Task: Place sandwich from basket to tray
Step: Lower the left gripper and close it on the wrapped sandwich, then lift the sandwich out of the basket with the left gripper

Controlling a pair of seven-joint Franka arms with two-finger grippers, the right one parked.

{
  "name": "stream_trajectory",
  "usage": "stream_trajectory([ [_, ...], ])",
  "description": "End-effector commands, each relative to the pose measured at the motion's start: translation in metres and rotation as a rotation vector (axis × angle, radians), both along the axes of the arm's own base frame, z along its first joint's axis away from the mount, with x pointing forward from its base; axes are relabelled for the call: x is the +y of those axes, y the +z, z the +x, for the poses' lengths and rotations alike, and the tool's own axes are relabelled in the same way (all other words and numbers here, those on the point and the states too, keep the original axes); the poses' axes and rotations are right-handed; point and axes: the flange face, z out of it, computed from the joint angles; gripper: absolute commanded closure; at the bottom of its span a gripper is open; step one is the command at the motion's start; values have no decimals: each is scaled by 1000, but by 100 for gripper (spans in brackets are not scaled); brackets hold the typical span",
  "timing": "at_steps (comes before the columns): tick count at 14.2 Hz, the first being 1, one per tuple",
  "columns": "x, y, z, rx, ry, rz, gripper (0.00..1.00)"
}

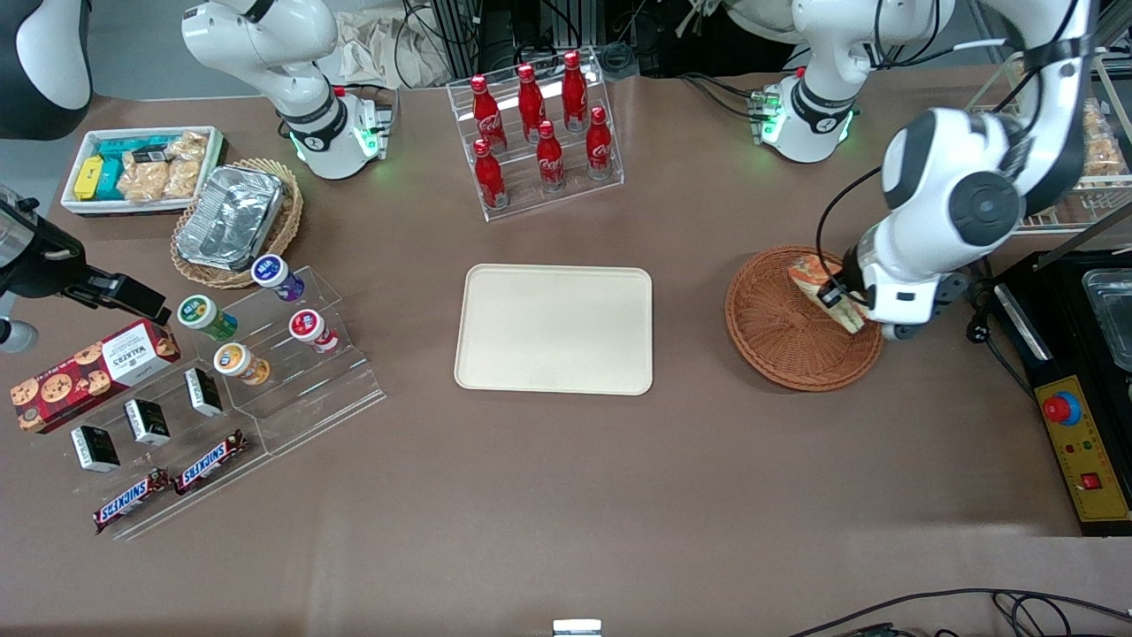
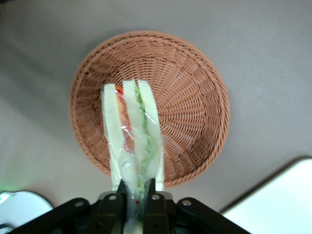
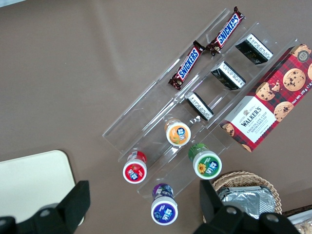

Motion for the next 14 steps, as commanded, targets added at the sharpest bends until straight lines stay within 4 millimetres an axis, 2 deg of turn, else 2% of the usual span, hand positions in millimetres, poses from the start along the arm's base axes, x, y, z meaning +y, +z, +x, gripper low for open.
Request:
stream_trajectory([
  [1,7,65,12,22,-68,-23,100],
  [3,10,93,11,37,-110,-33,100],
  [5,15,110,10,46,-107,-34,100],
  [11,10,114,9,38,-130,-32,100],
  [13,-1,113,8,40,-143,-36,100],
  [14,-15,110,6,47,-162,-33,100],
])
